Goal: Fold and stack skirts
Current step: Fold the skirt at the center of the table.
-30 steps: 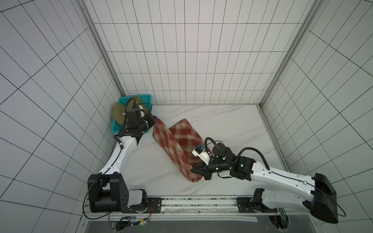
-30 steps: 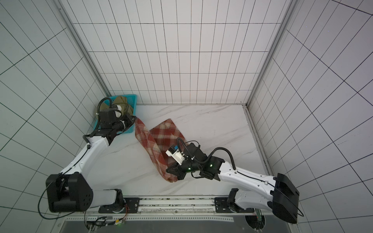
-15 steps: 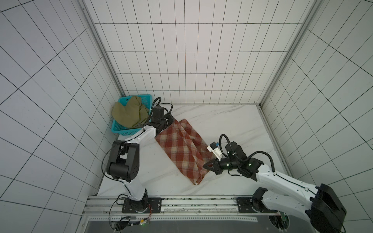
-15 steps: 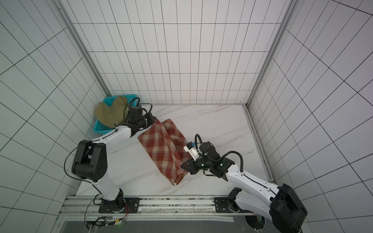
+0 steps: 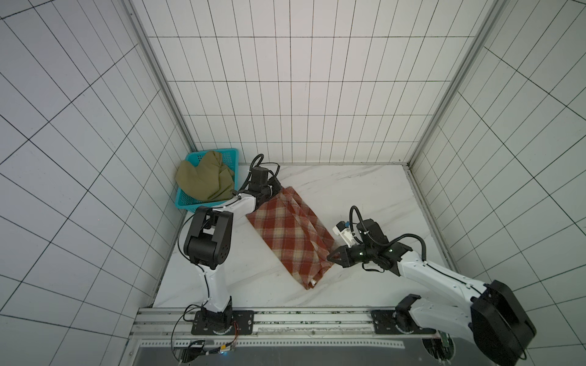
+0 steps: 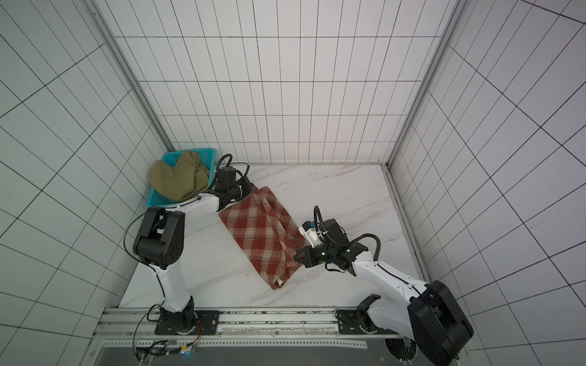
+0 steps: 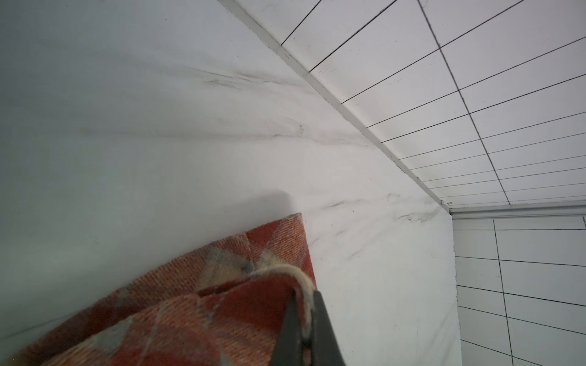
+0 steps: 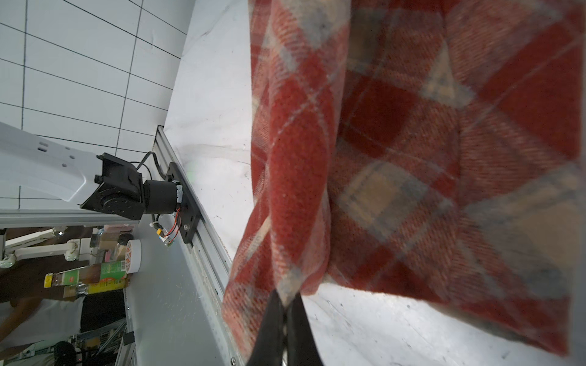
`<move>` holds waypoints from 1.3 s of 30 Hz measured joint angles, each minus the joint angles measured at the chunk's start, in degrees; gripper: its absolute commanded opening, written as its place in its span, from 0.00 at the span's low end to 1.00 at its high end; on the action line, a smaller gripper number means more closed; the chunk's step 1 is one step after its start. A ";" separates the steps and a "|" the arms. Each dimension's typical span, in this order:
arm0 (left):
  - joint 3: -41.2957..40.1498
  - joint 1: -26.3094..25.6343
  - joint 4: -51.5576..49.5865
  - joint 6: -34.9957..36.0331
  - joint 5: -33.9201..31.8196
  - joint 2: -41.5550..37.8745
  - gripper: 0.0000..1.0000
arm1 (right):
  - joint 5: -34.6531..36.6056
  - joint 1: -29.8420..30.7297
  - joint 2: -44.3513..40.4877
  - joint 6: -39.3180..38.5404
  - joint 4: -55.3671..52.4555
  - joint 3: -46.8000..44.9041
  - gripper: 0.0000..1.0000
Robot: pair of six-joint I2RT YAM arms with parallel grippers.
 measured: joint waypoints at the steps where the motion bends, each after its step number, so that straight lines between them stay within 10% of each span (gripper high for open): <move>1: 0.09 -0.07 0.09 -0.11 -0.02 0.61 0.00 | 0.17 -0.28 0.35 -0.17 -0.33 0.00 0.00; 39: -2.43 -0.39 7.39 -5.68 -2.27 2.16 0.00 | 8.11 -3.15 3.93 -7.32 -18.12 10.95 0.00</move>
